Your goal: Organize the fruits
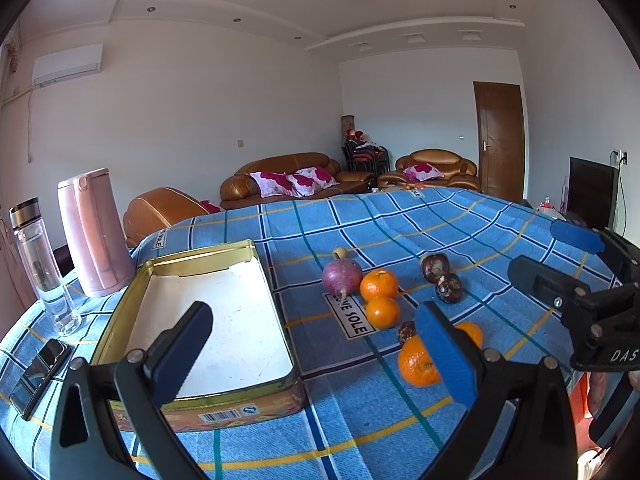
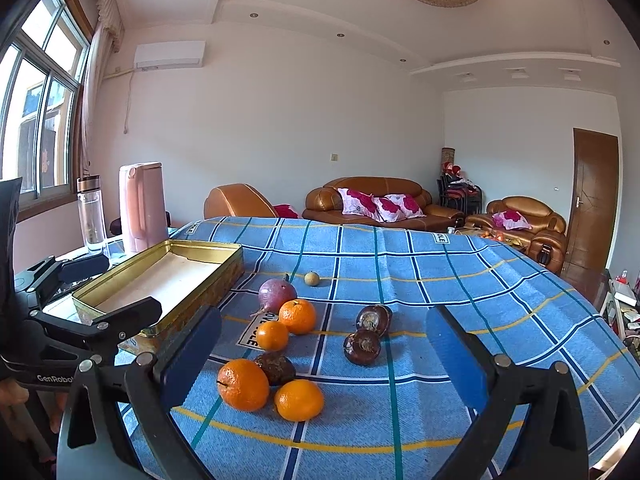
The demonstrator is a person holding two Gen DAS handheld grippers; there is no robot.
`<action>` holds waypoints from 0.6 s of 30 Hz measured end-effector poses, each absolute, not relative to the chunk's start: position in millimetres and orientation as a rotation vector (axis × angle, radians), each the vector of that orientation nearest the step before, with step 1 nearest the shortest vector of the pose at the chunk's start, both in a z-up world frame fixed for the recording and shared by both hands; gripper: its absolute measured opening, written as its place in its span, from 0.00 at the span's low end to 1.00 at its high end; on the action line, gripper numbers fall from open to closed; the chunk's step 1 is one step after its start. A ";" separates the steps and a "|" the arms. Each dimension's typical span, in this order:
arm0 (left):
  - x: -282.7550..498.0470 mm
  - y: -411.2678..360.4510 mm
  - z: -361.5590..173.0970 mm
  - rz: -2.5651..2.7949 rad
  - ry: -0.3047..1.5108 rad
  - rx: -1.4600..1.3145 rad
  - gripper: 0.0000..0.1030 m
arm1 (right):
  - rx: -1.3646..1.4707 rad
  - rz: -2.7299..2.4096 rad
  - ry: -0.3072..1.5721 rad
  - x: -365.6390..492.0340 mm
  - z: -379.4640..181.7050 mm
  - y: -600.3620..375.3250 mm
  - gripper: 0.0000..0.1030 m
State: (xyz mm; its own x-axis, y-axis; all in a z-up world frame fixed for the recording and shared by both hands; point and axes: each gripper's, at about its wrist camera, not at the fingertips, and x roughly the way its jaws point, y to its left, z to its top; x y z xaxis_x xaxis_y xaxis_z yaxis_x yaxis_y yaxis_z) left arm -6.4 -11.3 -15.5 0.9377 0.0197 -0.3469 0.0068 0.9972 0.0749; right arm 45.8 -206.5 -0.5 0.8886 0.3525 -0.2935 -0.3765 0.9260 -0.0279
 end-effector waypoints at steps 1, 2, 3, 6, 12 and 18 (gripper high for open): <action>-5.3 -12.5 -16.6 0.005 0.358 0.078 1.00 | -0.088 0.377 0.294 46.1 -1.8 -206.6 0.99; -4.5 -14.0 -17.7 0.004 0.361 0.081 1.00 | -0.090 0.374 0.299 47.1 -3.3 -207.3 0.99; -3.3 -15.7 -19.1 0.002 0.365 0.085 1.00 | -0.091 0.368 0.306 48.3 -5.1 -208.4 0.99; 0.2 -20.7 -24.2 -0.007 0.382 0.093 1.00 | -0.083 0.357 0.330 52.5 -11.2 -213.6 0.99; 8.7 -31.1 -35.5 -0.038 0.418 0.106 1.00 | -0.077 0.348 0.393 65.8 -25.9 -220.2 0.99; 18.4 -39.1 -46.4 -0.063 0.455 0.110 1.00 | -0.079 0.341 0.427 74.6 -36.3 -226.4 0.99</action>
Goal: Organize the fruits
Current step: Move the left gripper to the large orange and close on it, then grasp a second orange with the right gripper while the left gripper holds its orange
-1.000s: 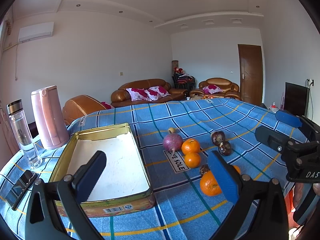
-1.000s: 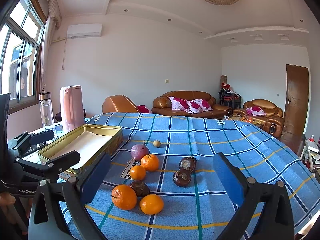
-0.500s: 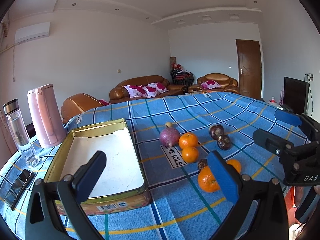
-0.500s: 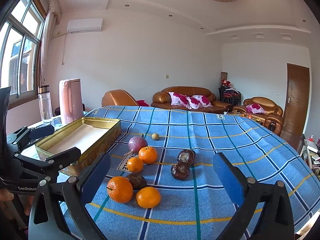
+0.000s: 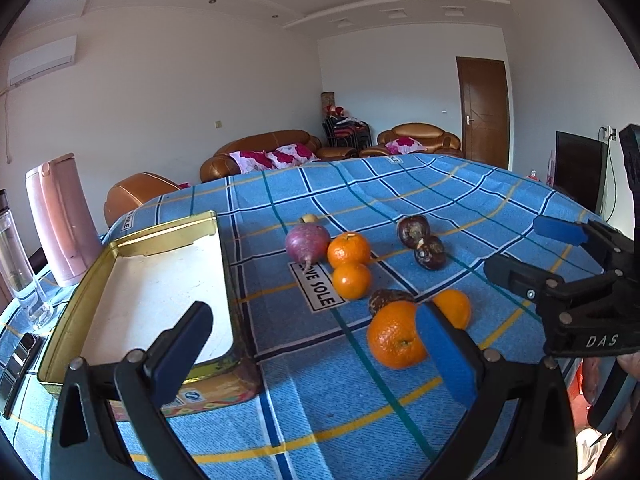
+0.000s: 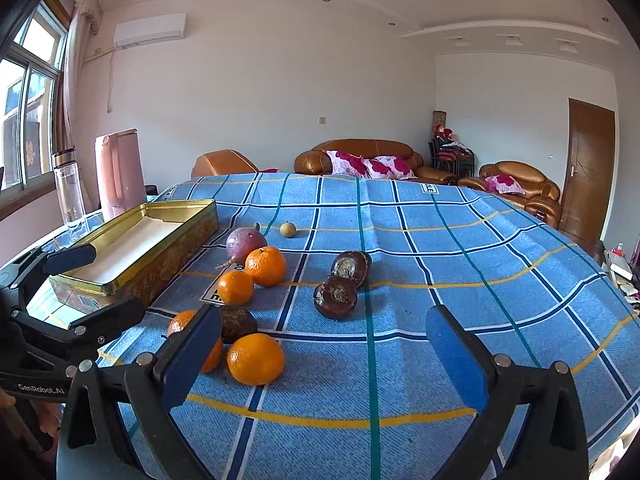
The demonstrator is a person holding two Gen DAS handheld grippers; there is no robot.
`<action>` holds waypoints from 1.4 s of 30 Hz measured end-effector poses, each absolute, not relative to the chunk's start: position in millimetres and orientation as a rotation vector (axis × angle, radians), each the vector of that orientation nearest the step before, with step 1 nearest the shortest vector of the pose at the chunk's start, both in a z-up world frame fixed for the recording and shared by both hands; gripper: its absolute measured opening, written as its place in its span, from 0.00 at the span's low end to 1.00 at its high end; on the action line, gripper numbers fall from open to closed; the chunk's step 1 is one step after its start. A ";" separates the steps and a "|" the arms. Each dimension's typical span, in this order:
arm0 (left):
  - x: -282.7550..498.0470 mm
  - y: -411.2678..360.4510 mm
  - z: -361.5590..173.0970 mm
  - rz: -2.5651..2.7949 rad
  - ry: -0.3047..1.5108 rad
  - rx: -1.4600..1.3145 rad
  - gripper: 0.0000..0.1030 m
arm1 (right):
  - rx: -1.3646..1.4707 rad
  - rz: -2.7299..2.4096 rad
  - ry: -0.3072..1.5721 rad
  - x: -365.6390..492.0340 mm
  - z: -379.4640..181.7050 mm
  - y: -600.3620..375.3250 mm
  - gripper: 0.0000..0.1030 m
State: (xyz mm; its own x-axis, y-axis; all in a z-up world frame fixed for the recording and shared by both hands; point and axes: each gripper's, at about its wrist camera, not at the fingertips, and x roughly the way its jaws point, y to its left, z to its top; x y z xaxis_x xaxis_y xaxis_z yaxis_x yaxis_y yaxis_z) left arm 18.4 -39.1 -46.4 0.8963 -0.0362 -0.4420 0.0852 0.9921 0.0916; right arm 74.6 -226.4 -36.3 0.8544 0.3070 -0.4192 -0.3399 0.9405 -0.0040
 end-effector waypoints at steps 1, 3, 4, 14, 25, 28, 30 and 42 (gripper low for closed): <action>19.9 -41.5 -48.2 -0.070 0.462 0.111 1.00 | -0.083 0.336 0.428 74.9 -36.9 -227.5 0.99; 22.6 -47.3 -52.0 -0.093 0.477 0.114 1.00 | -0.090 0.327 0.430 76.0 -38.3 -230.4 0.99; 24.2 -50.0 -53.6 -0.101 0.484 0.115 1.00 | -0.089 0.326 0.431 76.4 -39.0 -232.3 0.99; 40.4 -64.6 -68.3 -0.191 0.582 0.114 0.80 | -0.083 0.371 0.451 79.5 -46.6 -234.3 0.99; 57.6 -71.8 -74.5 -0.316 0.665 0.078 0.48 | -0.068 0.383 0.464 84.0 -50.6 -237.6 0.97; 55.2 -68.6 -74.3 -0.312 0.659 0.065 0.47 | -0.065 0.396 0.475 85.2 -51.8 -237.1 0.92; 50.5 -64.2 -73.2 -0.325 0.646 0.050 0.47 | -0.067 0.404 0.480 85.7 -52.6 -236.4 0.89; 37.5 -39.8 -65.8 -0.228 0.558 0.038 0.47 | -0.123 0.495 0.531 88.5 -60.0 -204.0 0.80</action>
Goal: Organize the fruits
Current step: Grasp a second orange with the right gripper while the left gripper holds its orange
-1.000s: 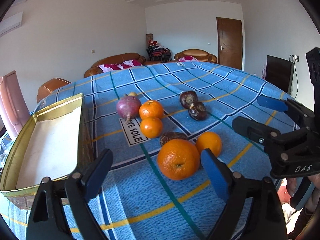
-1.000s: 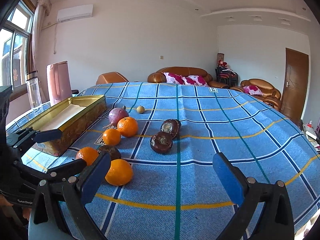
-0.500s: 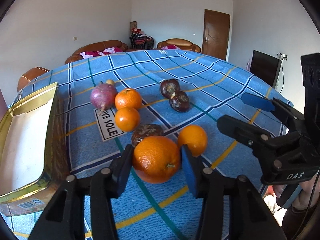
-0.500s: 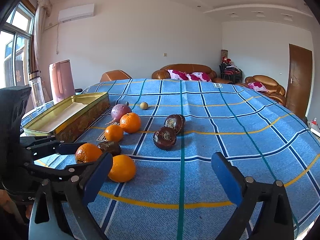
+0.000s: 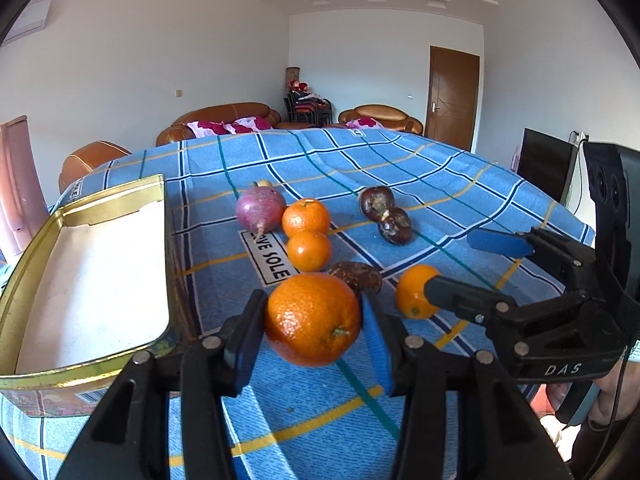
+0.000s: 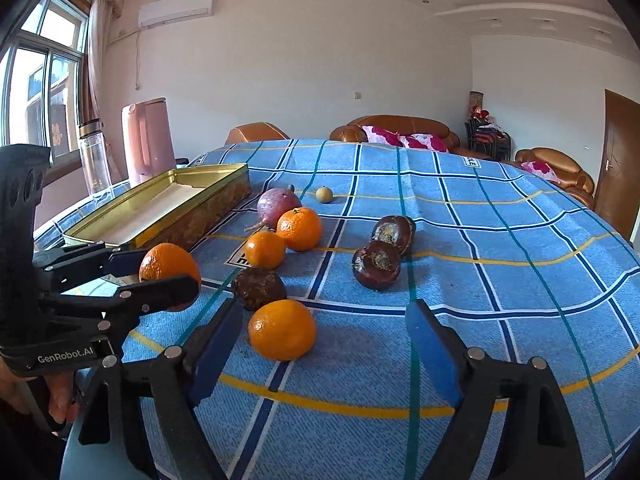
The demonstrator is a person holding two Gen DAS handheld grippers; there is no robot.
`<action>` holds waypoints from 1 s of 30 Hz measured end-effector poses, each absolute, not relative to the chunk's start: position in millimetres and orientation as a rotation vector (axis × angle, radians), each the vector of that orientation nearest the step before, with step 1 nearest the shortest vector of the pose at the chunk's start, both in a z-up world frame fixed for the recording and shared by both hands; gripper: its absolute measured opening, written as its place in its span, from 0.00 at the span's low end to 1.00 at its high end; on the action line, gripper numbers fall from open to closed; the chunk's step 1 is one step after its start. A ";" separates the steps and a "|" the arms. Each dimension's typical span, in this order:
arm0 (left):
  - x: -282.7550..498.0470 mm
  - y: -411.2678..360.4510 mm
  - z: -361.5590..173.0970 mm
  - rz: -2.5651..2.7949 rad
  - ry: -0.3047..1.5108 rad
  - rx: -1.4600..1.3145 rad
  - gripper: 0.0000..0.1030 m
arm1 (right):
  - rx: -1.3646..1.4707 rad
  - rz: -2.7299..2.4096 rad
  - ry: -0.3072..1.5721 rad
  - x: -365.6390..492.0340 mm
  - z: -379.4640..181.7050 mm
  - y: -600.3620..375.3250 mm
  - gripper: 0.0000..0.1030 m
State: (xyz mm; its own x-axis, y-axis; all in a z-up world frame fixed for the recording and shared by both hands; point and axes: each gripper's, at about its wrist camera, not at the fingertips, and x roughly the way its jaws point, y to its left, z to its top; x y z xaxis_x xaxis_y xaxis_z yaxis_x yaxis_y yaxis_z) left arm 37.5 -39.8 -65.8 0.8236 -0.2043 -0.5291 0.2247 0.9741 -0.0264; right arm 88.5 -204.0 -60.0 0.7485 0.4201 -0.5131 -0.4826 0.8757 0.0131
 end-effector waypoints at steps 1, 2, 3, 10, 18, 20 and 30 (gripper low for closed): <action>37.5 -39.5 -66.1 -0.226 0.557 0.041 0.47 | -0.135 0.505 0.549 90.9 -62.3 -198.8 0.79; 37.8 -39.3 -66.5 -0.224 0.557 0.041 0.47 | -0.142 0.514 0.564 92.8 -64.6 -195.3 0.75; 36.7 -37.9 -66.3 -0.223 0.556 0.040 0.47 | -0.157 0.518 0.586 95.3 -67.8 -190.7 0.72; 34.1 -31.2 -64.1 -0.206 0.542 0.028 0.47 | -0.161 0.562 0.660 100.4 -79.3 -185.5 0.44; 28.3 -26.7 -55.3 -0.178 0.497 0.029 0.47 | -0.151 0.548 0.604 92.7 -69.2 -190.6 0.42; 26.7 -25.0 -52.7 -0.168 0.485 0.031 0.47 | -0.150 0.545 0.587 91.3 -64.7 -191.7 0.39; 26.3 -20.5 -51.5 -0.167 0.484 0.027 0.47 | -0.188 0.537 0.610 95.8 -65.1 -185.8 0.45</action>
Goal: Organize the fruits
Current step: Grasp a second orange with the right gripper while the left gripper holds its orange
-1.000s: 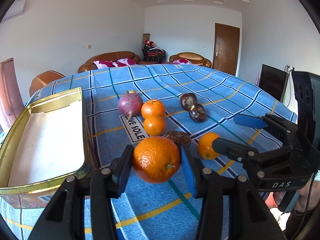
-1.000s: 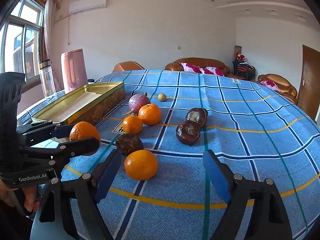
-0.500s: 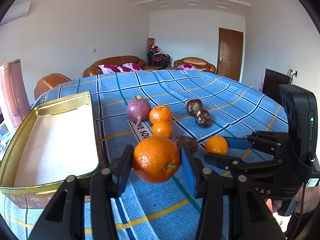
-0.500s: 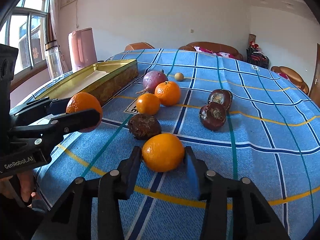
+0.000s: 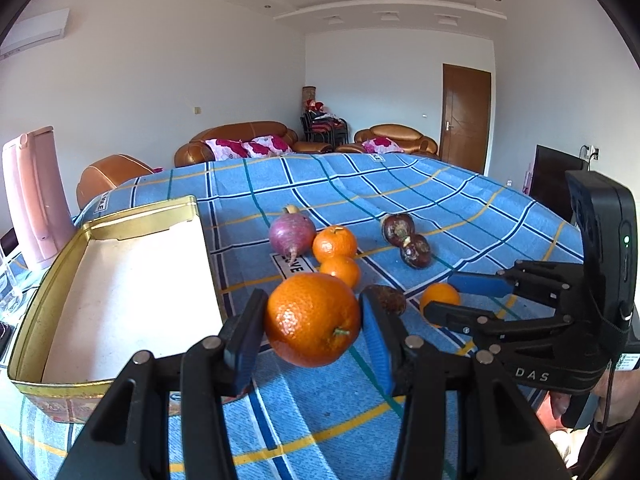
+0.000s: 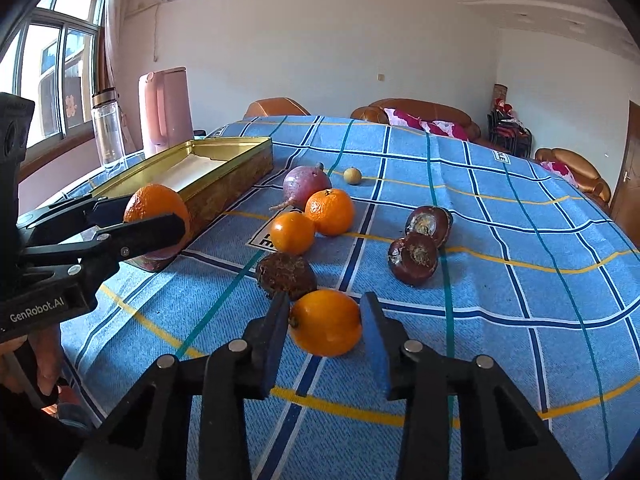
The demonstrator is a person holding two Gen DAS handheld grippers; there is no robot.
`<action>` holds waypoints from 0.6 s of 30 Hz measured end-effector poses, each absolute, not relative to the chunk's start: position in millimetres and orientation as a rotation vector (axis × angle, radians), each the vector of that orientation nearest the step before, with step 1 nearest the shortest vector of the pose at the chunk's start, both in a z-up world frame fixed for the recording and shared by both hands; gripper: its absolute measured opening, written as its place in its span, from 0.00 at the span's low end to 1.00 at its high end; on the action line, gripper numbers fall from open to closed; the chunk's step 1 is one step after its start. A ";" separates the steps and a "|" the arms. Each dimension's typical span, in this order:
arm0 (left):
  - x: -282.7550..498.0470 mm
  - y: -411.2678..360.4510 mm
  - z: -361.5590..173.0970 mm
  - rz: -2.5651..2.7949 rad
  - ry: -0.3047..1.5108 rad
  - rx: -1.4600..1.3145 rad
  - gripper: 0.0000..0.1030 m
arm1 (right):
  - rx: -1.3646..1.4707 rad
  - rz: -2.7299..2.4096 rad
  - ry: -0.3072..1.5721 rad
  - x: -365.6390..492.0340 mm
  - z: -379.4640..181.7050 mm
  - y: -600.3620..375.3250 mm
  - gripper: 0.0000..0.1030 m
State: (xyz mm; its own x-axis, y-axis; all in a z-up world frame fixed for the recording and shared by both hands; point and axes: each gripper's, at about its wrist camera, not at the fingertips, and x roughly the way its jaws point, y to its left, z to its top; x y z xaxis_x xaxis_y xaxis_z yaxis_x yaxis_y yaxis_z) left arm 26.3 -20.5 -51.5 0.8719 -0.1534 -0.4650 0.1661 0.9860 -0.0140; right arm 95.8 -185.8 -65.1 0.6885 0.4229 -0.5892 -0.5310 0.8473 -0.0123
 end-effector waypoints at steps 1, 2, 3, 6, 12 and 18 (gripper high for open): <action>26.3 -20.3 -51.4 -0.166 0.484 0.026 0.47 | -0.193 0.537 0.619 97.1 -68.2 -184.7 0.47; 26.3 -20.5 -51.5 -0.166 0.484 0.025 0.47 | -0.196 0.536 0.629 98.3 -71.8 -183.9 0.48; 26.7 -20.5 -51.7 -0.165 0.485 0.025 0.47 | -0.196 0.536 0.639 99.4 -74.8 -183.9 0.48; 26.0 -19.8 -51.8 -0.164 0.484 0.023 0.47 | -0.194 0.557 0.642 97.7 -77.3 -184.3 0.44; 23.5 -13.4 -45.3 -0.152 0.466 0.016 0.47 | -0.195 0.555 0.589 89.9 -63.7 -183.9 0.44; 22.0 -1.2 -37.7 -0.107 0.444 0.014 0.47 | -0.212 0.581 0.514 83.6 -44.6 -174.2 0.20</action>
State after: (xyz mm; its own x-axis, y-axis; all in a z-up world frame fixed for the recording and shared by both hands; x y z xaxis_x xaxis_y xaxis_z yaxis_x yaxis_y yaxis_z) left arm 22.0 -1.2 -37.7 0.8975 -0.0999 -0.4296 0.1063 0.9943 -0.0093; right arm 83.6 -174.2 -44.6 0.7153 0.4685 -0.5185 -0.5716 0.8191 -0.0484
